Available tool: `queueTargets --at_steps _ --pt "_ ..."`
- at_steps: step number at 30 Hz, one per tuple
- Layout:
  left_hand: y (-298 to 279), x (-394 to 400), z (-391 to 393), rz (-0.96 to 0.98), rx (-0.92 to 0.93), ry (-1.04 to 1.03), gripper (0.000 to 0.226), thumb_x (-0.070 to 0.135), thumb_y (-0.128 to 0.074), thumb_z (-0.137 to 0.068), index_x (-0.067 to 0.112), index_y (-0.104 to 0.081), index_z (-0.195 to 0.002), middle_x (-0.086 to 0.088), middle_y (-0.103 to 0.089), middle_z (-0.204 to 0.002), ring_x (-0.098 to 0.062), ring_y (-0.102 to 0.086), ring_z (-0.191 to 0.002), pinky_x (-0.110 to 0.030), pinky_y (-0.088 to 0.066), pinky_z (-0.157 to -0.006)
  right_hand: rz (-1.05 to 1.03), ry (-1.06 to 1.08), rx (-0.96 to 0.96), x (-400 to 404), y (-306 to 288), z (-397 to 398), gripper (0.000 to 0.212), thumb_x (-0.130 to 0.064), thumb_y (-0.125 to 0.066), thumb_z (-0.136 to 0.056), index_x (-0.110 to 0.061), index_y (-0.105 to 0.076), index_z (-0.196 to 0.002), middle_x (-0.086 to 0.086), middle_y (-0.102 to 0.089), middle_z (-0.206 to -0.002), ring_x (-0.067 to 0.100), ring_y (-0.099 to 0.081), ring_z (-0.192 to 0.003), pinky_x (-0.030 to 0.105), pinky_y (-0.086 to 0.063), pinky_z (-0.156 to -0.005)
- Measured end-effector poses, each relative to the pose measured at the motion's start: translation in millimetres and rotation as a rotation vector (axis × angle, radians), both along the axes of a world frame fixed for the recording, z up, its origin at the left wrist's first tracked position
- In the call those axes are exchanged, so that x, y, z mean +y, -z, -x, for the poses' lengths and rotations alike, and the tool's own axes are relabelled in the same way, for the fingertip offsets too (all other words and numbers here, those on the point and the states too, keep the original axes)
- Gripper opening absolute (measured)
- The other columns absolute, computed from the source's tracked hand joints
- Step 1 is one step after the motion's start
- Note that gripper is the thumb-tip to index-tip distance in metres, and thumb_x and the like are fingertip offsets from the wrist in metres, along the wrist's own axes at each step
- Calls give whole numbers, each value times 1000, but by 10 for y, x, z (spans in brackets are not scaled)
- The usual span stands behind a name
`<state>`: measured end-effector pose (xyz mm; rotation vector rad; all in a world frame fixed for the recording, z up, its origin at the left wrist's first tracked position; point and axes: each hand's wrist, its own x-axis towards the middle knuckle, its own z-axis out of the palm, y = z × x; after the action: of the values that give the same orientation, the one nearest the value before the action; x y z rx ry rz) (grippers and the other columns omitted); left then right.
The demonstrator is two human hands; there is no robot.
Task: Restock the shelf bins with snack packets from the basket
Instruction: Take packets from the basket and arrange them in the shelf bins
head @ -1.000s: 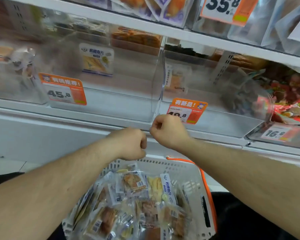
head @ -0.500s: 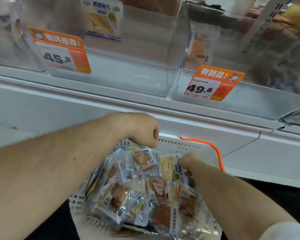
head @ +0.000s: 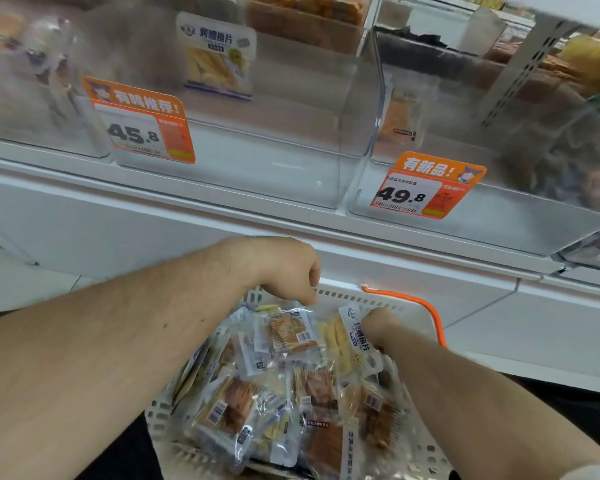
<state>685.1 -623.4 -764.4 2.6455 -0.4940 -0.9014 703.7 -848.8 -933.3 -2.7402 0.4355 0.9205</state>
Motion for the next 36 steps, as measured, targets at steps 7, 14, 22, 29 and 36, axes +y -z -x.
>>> queueTargets --at_steps 7,14,22,29,36 --pt "-110 237 32 24 -27 -81 43 37 -66 -91 21 -57 -130 7 -61 -121 -15 -63 -100 -31 -54 -85 34 -496 -89 269 -811 -159 15 -4 -42 -93 -16 -50 -94 6 -57 -97 23 -51 -77 31 -43 -63" --pt "-173 418 49 272 -34 -267 66 42 -73 -85 17 -48 -140 3 -59 -132 -18 -61 -114 -32 -51 -92 -103 -671 -324 670 -1849 -81 16 -15 -54 -94 -26 -48 -83 -7 -54 -79 16 -51 -75 29 -40 -66" --pt "-292 655 10 668 -118 -495 13 12 -77 -84 17 -75 -96 3 -76 -85 -20 -72 -84 -38 -58 -83 -413 -472 -577 907 -2404 0 13 -22 -67 -92 -24 -56 -84 -8 -64 -76 9 -58 -70 27 -45 -66" --pt "-585 1059 -33 969 -300 -739 25 6 -68 -90 27 -71 -104 8 -75 -98 -11 -71 -93 -28 -57 -84 -749 16 -742 1022 -2519 0 32 -26 -80 -81 -17 -61 -106 2 -69 -85 9 -51 -51 24 -39 -50" --pt "-679 1225 -152 1017 -360 -713 21 8 -69 -89 21 -70 -107 2 -77 -93 -16 -73 -89 -38 -57 -86 -1023 61 -420 1349 -2602 -182 6 -7 -65 -92 -8 -65 -86 4 -61 -64 10 -24 -37 18 -20 -38"
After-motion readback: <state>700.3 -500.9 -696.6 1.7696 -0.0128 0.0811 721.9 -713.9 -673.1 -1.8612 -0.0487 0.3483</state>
